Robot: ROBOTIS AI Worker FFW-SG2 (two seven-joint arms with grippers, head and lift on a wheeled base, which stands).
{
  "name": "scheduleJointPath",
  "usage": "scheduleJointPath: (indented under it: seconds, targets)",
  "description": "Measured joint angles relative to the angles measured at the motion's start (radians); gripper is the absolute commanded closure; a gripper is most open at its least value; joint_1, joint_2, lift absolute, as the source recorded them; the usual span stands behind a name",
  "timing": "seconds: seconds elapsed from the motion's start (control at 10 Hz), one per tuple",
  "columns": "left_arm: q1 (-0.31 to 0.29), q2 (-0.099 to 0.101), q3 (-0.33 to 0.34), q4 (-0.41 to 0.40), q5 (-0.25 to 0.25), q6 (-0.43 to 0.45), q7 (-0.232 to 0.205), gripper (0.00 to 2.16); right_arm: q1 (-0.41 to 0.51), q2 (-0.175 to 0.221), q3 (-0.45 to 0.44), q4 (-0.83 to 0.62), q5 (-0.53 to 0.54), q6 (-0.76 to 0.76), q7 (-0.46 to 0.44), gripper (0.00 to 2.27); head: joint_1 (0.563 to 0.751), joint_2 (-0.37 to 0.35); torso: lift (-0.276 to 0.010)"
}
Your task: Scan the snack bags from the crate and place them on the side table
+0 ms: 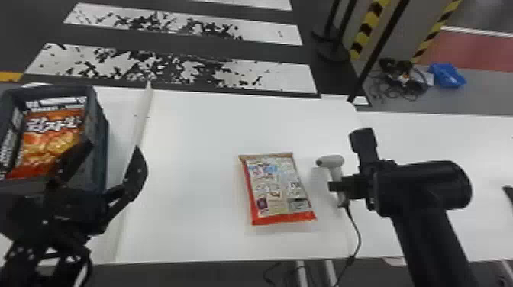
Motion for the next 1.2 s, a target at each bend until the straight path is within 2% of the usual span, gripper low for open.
scheduleJointPath:
  seconds: [0.1, 0.2, 0.3, 0.6, 0.7, 1.0, 1.2]
  targets:
    - [0.000, 0.000, 0.000, 0.000, 0.000, 0.000, 0.000, 0.08, -0.002, 0.000, 0.001, 0.011, 0.000, -0.008, 0.000, 2.11, 0.695, -0.160, -0.050]
    - [0.000, 0.000, 0.000, 0.000, 0.000, 0.000, 0.000, 0.08, -0.003, 0.000, 0.002, 0.019, -0.001, -0.015, 0.000, 1.89, 0.695, -0.160, -0.050]
    - [0.000, 0.000, 0.000, 0.000, 0.000, 0.000, 0.000, 0.08, -0.005, 0.000, 0.003, 0.025, -0.001, -0.017, 0.000, 1.60, 0.695, -0.160, -0.050]
    - [0.000, 0.000, 0.000, 0.000, 0.000, 0.000, 0.000, 0.08, -0.009, 0.000, 0.004, 0.036, -0.003, -0.017, 0.002, 0.37, 0.695, -0.159, -0.050]
    - [0.001, 0.000, 0.000, 0.000, 0.000, 0.000, 0.000, 0.08, -0.009, 0.000, 0.003, 0.036, -0.004, -0.017, 0.000, 0.14, 0.695, -0.160, -0.050]
    - [0.004, 0.000, 0.000, -0.003, 0.000, -0.001, 0.000, 0.08, 0.010, 0.001, -0.010, -0.006, -0.011, -0.008, -0.002, 0.12, 0.695, -0.162, -0.050]
    - [0.005, 0.000, 0.001, -0.003, 0.000, -0.001, 0.000, 0.08, 0.058, 0.001, -0.042, -0.118, -0.057, 0.033, 0.001, 0.12, 0.695, -0.156, -0.050]
